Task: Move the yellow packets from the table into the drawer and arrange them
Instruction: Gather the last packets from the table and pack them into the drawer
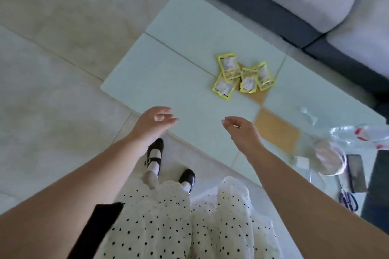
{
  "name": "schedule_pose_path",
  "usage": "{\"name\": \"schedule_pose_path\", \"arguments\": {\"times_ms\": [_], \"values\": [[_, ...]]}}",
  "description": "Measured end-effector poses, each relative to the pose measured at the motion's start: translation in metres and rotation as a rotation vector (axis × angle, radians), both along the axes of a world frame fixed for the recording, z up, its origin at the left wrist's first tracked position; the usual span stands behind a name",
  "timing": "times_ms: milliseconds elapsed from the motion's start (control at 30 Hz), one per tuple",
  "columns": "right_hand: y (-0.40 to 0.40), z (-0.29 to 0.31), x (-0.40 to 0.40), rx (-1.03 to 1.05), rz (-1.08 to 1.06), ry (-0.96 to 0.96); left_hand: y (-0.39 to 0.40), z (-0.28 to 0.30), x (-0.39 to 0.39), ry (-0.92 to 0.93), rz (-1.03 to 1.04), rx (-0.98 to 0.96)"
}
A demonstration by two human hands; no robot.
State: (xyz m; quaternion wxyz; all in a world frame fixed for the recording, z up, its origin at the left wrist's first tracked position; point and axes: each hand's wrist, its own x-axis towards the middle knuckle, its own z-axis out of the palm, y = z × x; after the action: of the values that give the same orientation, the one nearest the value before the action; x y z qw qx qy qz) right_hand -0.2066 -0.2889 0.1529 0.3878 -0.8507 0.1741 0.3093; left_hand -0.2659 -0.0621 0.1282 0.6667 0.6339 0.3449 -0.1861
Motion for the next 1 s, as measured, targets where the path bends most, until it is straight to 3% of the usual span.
{"name": "schedule_pose_path", "arguments": {"times_ms": [200, 367, 567, 733, 1000], "values": [[-0.028, -0.012, 0.067, -0.031, -0.218, -0.008, -0.024, -0.019, 0.116, 0.011, -0.193, -0.044], [-0.060, -0.037, 0.121, -0.075, -0.297, -0.019, -0.055, -0.053, 0.201, 0.026, -0.253, 0.046], [-0.100, -0.090, 0.187, -0.146, -0.289, -0.021, -0.097, -0.106, 0.281, 0.087, -0.212, 0.159], [-0.110, -0.141, 0.235, -0.212, -0.186, -0.030, -0.130, -0.148, 0.325, 0.173, -0.159, 0.374], [-0.104, -0.204, 0.251, -0.407, -0.032, -0.033, -0.175, -0.189, 0.358, 0.269, -0.140, 0.653]]}}
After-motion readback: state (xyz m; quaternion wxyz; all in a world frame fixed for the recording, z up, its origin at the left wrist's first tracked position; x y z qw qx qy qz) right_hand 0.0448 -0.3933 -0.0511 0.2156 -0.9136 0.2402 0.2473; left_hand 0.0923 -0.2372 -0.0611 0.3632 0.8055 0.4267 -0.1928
